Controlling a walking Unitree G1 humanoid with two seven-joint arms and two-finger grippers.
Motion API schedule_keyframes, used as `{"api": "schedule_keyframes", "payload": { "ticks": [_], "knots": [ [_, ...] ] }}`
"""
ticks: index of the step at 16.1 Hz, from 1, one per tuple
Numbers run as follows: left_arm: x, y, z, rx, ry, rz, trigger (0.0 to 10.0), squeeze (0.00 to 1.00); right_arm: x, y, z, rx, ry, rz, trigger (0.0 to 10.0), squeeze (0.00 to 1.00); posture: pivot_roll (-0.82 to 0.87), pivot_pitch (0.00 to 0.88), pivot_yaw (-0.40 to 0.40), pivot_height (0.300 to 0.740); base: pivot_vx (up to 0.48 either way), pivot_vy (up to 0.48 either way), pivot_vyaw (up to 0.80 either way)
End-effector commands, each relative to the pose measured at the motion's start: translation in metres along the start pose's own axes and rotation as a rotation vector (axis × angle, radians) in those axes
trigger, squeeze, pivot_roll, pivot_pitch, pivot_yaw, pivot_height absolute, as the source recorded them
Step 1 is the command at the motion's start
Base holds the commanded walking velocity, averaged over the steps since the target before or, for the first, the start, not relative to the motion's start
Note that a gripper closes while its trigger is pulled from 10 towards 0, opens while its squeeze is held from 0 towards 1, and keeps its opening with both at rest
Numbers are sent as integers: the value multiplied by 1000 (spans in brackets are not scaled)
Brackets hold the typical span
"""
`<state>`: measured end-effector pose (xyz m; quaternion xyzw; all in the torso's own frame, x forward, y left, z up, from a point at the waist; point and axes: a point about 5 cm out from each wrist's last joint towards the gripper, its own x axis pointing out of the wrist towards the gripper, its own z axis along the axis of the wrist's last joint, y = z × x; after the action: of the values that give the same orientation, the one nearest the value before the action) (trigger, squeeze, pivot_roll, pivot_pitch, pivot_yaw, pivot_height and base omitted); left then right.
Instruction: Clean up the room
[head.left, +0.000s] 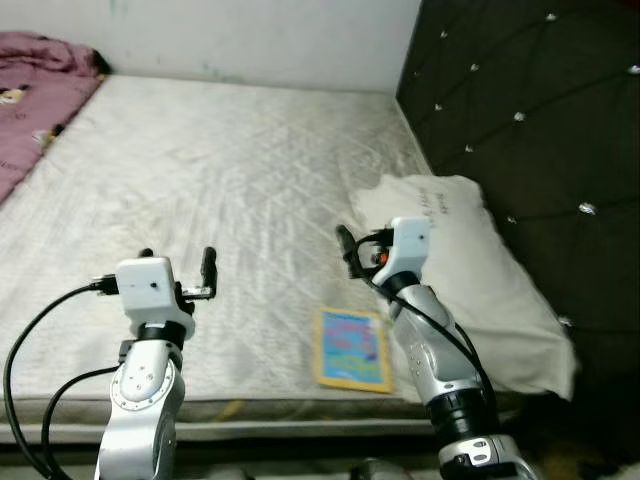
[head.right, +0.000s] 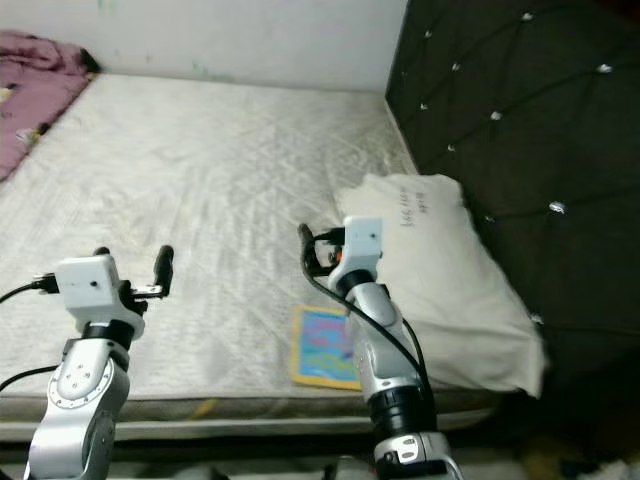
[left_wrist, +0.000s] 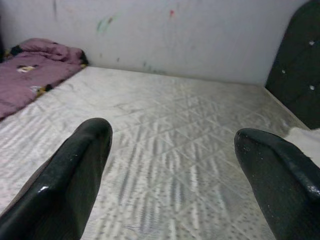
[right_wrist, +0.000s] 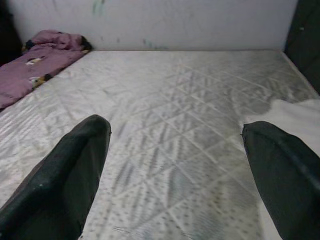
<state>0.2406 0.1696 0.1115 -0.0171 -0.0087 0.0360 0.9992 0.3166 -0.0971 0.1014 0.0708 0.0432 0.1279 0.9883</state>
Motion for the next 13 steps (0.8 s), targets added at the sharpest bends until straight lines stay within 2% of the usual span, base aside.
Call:
{"api": "schedule_keyframes", "payload": {
  "ticks": [1,2,13],
  "knots": [
    [0,-7,-1,-15,10,-19,10000,0,-2,-12,3,-12,-6,-31,10000,0,-34,0,-26,740,0,480,-800],
    [0,-7,-1,-16,10,-19,10000,0,-2,-12,3,-12,-6,-31,10000,0,-33,0,-27,740,0,480,-800],
    [1,-6,-1,-23,16,-12,10000,0,0,-11,1,-13,12,-32,10000,0,-30,0,-30,740,0,480,0]
  ]
}}
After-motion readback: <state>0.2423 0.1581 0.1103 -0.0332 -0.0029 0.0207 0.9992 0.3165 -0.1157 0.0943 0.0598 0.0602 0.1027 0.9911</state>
